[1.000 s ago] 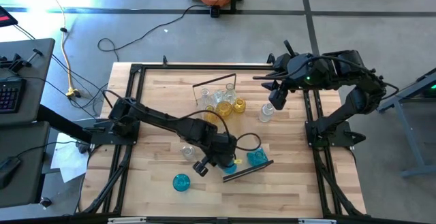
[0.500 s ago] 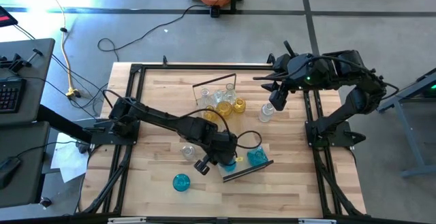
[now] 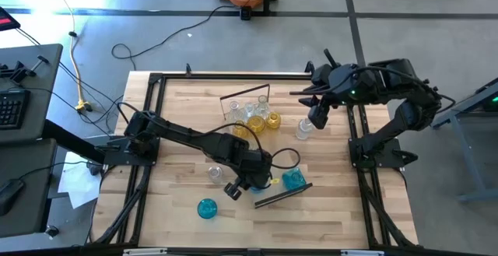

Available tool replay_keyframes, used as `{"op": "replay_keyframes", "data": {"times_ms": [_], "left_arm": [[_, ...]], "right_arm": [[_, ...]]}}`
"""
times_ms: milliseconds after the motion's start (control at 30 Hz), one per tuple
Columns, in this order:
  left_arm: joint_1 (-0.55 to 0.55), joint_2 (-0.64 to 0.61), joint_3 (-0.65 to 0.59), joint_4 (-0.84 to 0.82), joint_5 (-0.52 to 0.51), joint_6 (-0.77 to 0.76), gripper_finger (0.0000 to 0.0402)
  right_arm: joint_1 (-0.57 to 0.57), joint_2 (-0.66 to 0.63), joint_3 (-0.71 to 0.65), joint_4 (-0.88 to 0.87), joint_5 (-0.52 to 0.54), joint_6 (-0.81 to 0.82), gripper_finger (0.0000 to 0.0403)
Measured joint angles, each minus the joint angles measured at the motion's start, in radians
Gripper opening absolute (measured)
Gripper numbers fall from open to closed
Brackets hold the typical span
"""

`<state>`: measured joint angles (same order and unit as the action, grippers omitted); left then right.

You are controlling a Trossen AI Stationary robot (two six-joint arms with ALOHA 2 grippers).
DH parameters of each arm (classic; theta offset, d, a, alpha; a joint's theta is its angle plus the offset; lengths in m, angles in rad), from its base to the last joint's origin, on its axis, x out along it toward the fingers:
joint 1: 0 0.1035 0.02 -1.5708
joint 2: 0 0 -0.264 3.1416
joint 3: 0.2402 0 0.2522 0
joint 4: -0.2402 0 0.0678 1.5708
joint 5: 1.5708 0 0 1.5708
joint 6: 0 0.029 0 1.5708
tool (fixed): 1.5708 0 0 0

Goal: Sort vases onto shelf
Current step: Put the blue crystal vase on the shelf aligned with the other blue crystal vase

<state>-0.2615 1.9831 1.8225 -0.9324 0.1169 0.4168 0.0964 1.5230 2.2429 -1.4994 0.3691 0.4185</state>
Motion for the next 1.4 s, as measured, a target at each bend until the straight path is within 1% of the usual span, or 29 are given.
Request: {"op": "replay_keyframes", "data": {"times_ms": [233,300,433,567,667,800,933,1000,1167,1267,1400], "left_arm": [[0.000,0.000,0.000,0.015,0.000,0.010,0.0111],[0.000,0.000,0.011,0.009,-0.017,0.025,0.0111],[-0.002,-0.001,0.060,0.011,-0.071,0.057,0.0111],[0.004,-0.001,0.121,0.007,-0.085,0.028,0.0111],[0.006,-0.002,0.159,-0.060,-0.110,0.003,0.0109],[0.007,-0.003,0.178,-0.217,-0.132,-0.017,0.0086],[0.007,-0.008,0.177,-0.364,-0.110,-0.075,0.0036],[0.004,-0.008,0.172,-0.409,-0.103,-0.091,0.0011],[-0.002,-0.008,0.153,-0.388,-0.098,-0.095,0.0003],[-0.002,-0.008,0.130,-0.339,-0.090,-0.101,0.0001],[0.006,-0.008,0.121,-0.292,-0.041,-0.102,0.0000]], "right_arm": [[0.029,0.000,0.000,0.000,0.002,0.016,0.0145],[0.036,0.000,0.000,-0.002,0.009,0.018,0.0145],[0.048,0.000,0.000,-0.013,0.024,0.026,0.0145],[0.051,0.000,0.000,-0.025,0.024,0.032,0.0145],[0.051,0.000,0.000,-0.047,0.043,0.046,0.0145],[0.050,0.000,0.000,-0.071,0.057,0.067,0.0145],[0.051,0.000,0.000,-0.072,0.057,0.055,0.0145],[0.051,0.000,0.000,-0.072,0.060,0.051,0.0145],[0.050,0.000,0.000,-0.072,0.085,0.038,0.0145],[0.051,0.000,0.000,-0.072,0.085,0.027,0.0145],[0.051,0.000,0.000,-0.072,0.085,0.026,0.0145]]}}
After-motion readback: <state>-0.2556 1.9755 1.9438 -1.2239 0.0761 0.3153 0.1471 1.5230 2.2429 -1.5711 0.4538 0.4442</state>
